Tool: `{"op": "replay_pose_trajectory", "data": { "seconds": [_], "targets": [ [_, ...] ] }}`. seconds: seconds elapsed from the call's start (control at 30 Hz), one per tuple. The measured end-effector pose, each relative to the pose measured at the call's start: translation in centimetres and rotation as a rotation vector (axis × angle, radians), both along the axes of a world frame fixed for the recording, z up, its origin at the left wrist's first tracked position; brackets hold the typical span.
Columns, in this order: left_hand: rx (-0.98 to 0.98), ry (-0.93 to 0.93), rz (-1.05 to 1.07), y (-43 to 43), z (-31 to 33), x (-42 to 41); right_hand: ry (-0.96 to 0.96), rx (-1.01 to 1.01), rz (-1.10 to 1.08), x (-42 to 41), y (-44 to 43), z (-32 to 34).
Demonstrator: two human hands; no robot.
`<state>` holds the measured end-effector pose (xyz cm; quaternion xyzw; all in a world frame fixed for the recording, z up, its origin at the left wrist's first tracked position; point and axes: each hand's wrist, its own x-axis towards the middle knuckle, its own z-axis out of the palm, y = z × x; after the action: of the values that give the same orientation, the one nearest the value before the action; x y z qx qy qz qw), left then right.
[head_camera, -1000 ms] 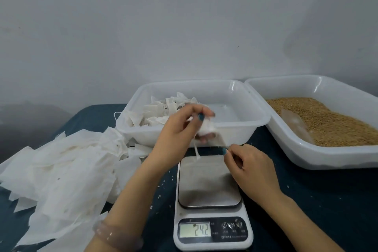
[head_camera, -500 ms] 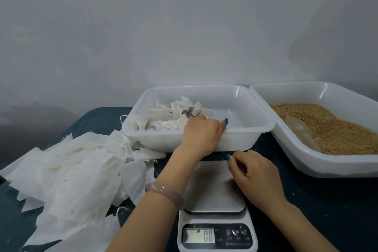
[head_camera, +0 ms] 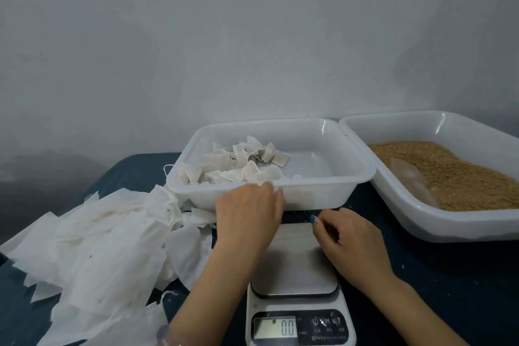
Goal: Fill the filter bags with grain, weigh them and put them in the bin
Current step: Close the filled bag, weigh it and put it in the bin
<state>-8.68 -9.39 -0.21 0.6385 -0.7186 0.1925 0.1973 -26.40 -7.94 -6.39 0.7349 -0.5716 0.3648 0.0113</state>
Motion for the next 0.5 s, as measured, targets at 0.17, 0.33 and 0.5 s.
{"op": "replay_pose_trajectory", "data": {
  "seconds": [0.17,0.33,0.5],
  "targets": [
    [0.330,-0.205,0.279,-0.7,-2.6,3.6,0.003,0.007,0.010,0.4,0.2,-0.1],
    [0.412,-0.203,0.366,-1.4,-3.5,5.6,0.002,0.004,-0.009,0.1,0.2,-0.1],
    [0.285,-0.127,0.342,-1.5,-3.2,6.3,0.000,0.011,-0.006,0.2,0.2,0.0]
  ]
}}
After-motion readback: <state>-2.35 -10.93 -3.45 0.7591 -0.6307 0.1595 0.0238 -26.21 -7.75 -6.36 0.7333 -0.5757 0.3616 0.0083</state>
